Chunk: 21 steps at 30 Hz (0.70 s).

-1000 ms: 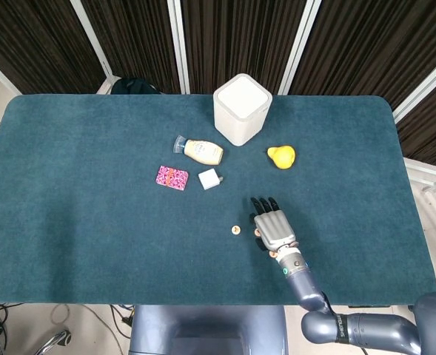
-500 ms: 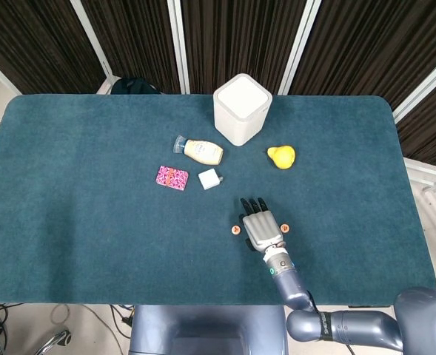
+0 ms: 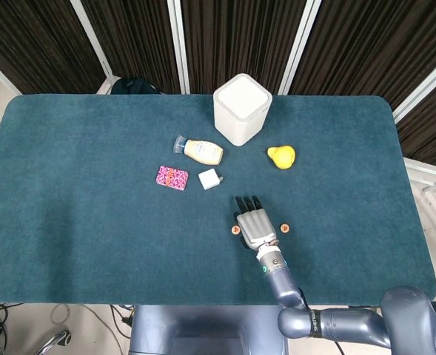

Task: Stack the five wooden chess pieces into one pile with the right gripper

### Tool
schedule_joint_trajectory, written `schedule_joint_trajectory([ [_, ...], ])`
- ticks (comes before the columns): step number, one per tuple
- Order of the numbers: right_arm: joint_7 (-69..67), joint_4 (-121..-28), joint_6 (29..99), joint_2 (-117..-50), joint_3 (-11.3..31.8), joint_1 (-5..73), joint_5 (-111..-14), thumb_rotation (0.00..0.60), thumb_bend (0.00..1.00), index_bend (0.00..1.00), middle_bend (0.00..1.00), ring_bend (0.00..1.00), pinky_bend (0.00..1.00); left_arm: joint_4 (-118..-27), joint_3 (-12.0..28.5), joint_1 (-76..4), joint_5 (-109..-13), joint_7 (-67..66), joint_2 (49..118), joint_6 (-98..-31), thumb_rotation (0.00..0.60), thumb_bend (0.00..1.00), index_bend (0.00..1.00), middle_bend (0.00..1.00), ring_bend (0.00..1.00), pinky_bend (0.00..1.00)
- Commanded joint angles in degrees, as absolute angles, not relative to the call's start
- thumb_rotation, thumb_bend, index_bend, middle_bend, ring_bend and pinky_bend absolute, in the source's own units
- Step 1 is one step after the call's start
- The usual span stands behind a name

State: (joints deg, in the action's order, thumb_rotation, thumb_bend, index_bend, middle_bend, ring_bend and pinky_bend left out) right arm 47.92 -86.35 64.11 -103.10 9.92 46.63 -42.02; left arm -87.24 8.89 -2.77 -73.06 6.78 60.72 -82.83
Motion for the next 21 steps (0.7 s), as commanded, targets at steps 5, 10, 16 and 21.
schedule_joint_trajectory([
  [5, 48.15, -86.15, 64.0, -103.66, 10.1, 47.0, -41.83, 0.6, 0.39, 0.42, 0.0, 0.0, 0.0, -87.25, 8.91, -2.78, -73.03, 6.77, 60.72, -82.83, 0.6, 0.15, 0.05, 0.0, 0.0, 0.09],
  [10, 48.39, -85.45, 63.75, -104.47, 10.21, 47.44, -41.67, 0.6, 0.39, 0.43, 0.0, 0.0, 0.0, -87.3, 8.91, -2.75, -73.05, 6.8, 60.67, -82.87, 0.6, 0.15, 0.05, 0.0, 0.0, 0.09],
  [16, 48.54, -84.27, 63.78, -105.58, 10.6, 47.95, -41.63, 0.6, 0.39, 0.44, 0.0, 0.0, 0.0, -87.21, 9.01, -2.74, -72.89, 6.96, 60.62, -82.84, 0.6, 0.15, 0.05, 0.0, 0.0, 0.09],
  [21, 48.78, -83.59, 63.71, -105.95, 10.71, 48.13, -41.31, 0.6, 0.39, 0.45, 0.0, 0.0, 0.0, -87.21, 9.03, -2.78, -72.87, 6.93, 60.62, -82.8, 0.6, 0.15, 0.05, 0.0, 0.0, 0.09],
])
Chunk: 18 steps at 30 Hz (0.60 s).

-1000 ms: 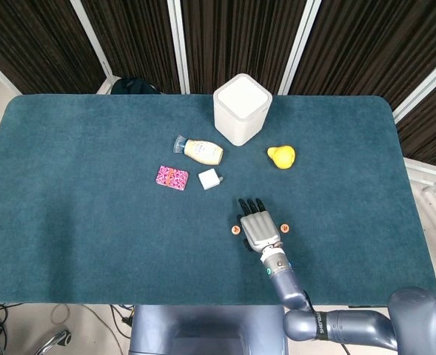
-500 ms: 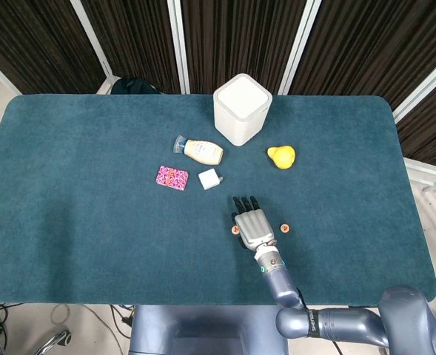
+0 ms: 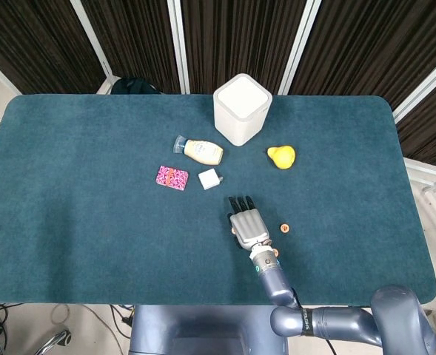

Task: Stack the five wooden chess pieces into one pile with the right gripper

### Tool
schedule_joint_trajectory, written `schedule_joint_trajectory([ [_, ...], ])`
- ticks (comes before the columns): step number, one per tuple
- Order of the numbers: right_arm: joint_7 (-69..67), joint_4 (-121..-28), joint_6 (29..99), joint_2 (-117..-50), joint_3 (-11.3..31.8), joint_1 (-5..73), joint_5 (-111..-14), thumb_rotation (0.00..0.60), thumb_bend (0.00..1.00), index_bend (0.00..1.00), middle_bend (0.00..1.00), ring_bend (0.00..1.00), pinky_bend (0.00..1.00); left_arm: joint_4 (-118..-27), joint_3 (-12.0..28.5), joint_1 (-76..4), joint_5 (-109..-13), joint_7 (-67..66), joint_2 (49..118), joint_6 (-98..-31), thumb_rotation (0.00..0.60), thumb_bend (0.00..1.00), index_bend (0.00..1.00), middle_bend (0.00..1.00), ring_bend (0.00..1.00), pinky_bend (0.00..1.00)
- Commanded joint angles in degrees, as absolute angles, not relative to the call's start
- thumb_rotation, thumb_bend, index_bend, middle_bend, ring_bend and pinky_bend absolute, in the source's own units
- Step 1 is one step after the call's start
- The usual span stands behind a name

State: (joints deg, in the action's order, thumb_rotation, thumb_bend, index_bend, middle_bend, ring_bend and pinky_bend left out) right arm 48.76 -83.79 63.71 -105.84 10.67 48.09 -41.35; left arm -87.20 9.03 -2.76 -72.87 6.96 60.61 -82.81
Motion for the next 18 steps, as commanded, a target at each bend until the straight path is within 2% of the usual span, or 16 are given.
schedule_joint_trajectory([
  [1, 48.76, -83.49, 63.71, -106.0, 10.77, 48.14, -41.24, 0.6, 0.39, 0.45, 0.0, 0.0, 0.0, -87.21, 9.02, -2.78, -72.87, 6.91, 60.62, -82.79, 0.6, 0.15, 0.05, 0.0, 0.0, 0.09],
  [18, 49.02, -83.01, 63.58, -105.92, 11.03, 48.19, -40.34, 0.6, 0.41, 0.48, 0.0, 0.0, 0.0, -87.18, 8.98, -2.87, -72.55, 5.85, 60.82, -82.69, 0.6, 0.15, 0.07, 0.0, 0.0, 0.09],
])
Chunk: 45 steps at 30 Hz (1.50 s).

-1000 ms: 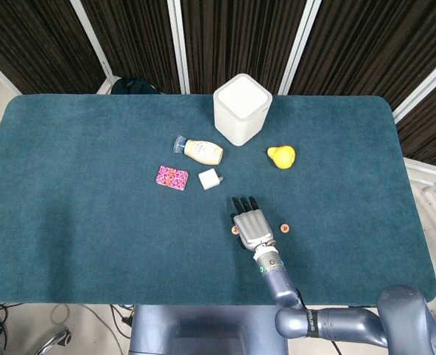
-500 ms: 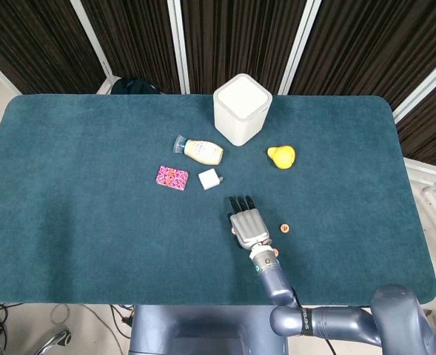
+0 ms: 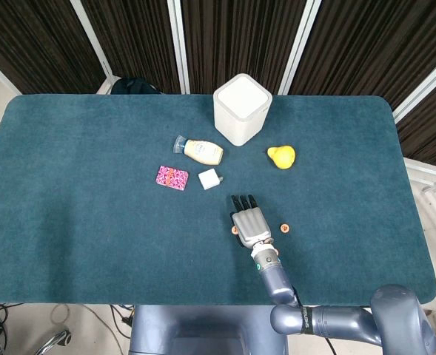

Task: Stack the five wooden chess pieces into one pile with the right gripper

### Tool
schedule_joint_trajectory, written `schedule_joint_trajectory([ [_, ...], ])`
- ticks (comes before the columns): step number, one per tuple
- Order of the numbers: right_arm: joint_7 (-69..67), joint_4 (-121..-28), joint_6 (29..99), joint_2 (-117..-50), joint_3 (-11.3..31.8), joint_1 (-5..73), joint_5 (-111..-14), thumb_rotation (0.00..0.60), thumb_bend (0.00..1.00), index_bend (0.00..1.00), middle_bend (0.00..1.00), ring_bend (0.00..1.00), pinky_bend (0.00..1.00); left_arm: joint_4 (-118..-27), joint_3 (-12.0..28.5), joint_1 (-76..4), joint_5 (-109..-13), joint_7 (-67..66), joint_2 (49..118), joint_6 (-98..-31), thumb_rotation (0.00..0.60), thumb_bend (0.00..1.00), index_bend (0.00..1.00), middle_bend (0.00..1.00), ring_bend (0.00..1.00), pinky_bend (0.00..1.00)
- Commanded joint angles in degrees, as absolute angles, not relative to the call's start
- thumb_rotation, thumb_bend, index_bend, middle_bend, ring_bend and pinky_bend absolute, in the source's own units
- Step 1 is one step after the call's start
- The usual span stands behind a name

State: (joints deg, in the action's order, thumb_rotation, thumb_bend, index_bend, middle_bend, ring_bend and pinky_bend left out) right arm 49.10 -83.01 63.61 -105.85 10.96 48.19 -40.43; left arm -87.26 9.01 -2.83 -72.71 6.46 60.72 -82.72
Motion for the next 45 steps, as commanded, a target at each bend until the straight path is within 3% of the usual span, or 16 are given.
schedule_joint_trajectory([
  [1, 48.93, -83.05, 63.51, -105.95, 11.08, 48.2, -40.3, 0.6, 0.41, 0.48, 0.0, 0.0, 0.0, -87.15, 8.96, -2.9, -72.44, 5.44, 60.87, -82.65, 0.6, 0.15, 0.07, 0.0, 0.0, 0.09],
  [21, 49.37, -89.32, 66.65, -101.95, 12.01, 47.57, -41.4, 0.6, 0.42, 0.5, 0.0, 0.0, 0.0, -87.74, 9.35, -2.74, -71.45, 4.69, 60.79, -82.82, 0.6, 0.15, 0.06, 0.0, 0.0, 0.09],
  [30, 46.78, -93.92, 68.21, -97.2, 9.94, 44.62, -43.27, 0.6, 0.42, 0.5, 0.0, 0.0, 0.0, -87.89, 9.4, -2.61, -71.38, 4.45, 60.75, -83.1, 0.6, 0.15, 0.06, 0.0, 0.0, 0.09],
  [45, 43.6, -92.91, 68.18, -95.05, 7.23, 41.69, -45.59, 0.6, 0.42, 0.5, 0.0, 0.0, 0.0, -88.31, 9.22, -2.59, -71.55, 4.31, 60.56, -82.92, 0.6, 0.15, 0.06, 0.0, 0.0, 0.09],
])
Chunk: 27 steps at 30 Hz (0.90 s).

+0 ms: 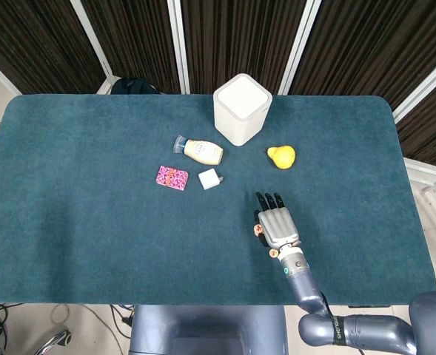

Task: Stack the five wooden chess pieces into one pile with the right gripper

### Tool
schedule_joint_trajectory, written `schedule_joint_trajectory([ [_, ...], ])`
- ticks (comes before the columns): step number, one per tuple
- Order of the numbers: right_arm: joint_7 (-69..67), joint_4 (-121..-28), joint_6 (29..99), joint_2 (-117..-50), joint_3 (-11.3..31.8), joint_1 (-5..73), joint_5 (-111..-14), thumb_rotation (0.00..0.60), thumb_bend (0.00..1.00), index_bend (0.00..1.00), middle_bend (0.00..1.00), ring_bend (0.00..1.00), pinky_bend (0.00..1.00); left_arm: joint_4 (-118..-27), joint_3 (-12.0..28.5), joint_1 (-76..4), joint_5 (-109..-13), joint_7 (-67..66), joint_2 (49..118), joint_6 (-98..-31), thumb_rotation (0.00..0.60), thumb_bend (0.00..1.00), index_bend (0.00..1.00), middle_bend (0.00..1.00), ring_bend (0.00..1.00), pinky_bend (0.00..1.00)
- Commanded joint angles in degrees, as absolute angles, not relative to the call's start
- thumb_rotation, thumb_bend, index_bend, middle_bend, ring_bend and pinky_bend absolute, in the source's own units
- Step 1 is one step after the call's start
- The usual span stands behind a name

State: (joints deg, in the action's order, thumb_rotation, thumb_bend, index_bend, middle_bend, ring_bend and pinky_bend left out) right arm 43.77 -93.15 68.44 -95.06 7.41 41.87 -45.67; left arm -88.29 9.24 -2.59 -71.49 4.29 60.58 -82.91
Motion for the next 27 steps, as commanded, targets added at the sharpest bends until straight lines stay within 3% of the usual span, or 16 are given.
schedule_joint_trajectory([
  [1, 43.56, -92.75, 67.96, -95.05, 7.11, 41.65, -45.63, 0.6, 0.42, 0.5, 0.0, 0.0, 0.0, -88.31, 9.22, -2.58, -71.61, 4.34, 60.55, -82.98, 0.6, 0.15, 0.06, 0.0, 0.0, 0.09],
  [27, 43.84, -91.1, 66.8, -95.83, 6.92, 41.01, -45.96, 0.6, 0.42, 0.48, 0.0, 0.0, 0.0, -88.21, 9.22, -2.53, -71.47, 4.82, 60.19, -82.67, 0.6, 0.15, 0.06, 0.0, 0.0, 0.09],
])
